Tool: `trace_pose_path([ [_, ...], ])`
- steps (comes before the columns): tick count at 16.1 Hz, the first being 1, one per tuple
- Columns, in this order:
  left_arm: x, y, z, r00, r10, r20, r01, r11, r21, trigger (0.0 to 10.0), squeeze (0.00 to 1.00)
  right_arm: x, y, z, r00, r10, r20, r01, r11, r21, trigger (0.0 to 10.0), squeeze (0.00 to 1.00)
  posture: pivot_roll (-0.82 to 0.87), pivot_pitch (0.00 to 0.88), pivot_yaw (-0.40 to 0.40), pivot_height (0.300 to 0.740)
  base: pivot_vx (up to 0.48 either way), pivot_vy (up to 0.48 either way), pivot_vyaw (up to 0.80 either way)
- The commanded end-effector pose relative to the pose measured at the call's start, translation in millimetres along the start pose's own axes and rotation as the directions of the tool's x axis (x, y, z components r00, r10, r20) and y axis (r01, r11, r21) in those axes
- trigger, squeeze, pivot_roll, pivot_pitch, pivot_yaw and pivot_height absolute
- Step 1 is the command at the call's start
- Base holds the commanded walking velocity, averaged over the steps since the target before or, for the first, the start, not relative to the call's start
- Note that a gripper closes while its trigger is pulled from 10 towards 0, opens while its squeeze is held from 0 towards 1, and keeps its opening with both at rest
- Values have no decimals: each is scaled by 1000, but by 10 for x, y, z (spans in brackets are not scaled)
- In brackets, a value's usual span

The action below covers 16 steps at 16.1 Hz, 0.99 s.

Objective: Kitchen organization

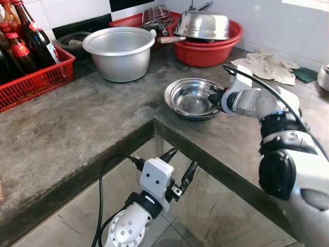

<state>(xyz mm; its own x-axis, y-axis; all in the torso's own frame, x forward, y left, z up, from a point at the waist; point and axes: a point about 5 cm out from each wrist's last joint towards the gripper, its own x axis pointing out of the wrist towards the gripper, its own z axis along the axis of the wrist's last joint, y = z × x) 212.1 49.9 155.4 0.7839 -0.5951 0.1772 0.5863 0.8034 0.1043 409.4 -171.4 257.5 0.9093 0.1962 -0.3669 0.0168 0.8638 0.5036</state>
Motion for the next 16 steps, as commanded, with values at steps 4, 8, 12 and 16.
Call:
trace_pose_path([
  [4,-1,9,51,1000,2,24,-2,1000,8,10000,0,-223,157,266,935,127,332,-159,985,68,0,0,99,100,-18,740,0,0,0],
  [8,-8,37,58,1000,13,26,-14,1000,16,10000,0,-523,214,181,824,152,545,-36,976,-217,235,0,100,82,-12,740,0,0,0],
  [12,48,83,90,999,17,45,-19,999,26,10000,0,-883,51,-224,739,206,642,135,888,-440,10000,0,91,48,-4,740,0,0,0],
  [16,70,121,73,999,24,44,-25,999,30,10000,0,-1114,-68,-708,729,187,659,247,826,-507,10000,0,81,36,0,740,0,0,0],
])
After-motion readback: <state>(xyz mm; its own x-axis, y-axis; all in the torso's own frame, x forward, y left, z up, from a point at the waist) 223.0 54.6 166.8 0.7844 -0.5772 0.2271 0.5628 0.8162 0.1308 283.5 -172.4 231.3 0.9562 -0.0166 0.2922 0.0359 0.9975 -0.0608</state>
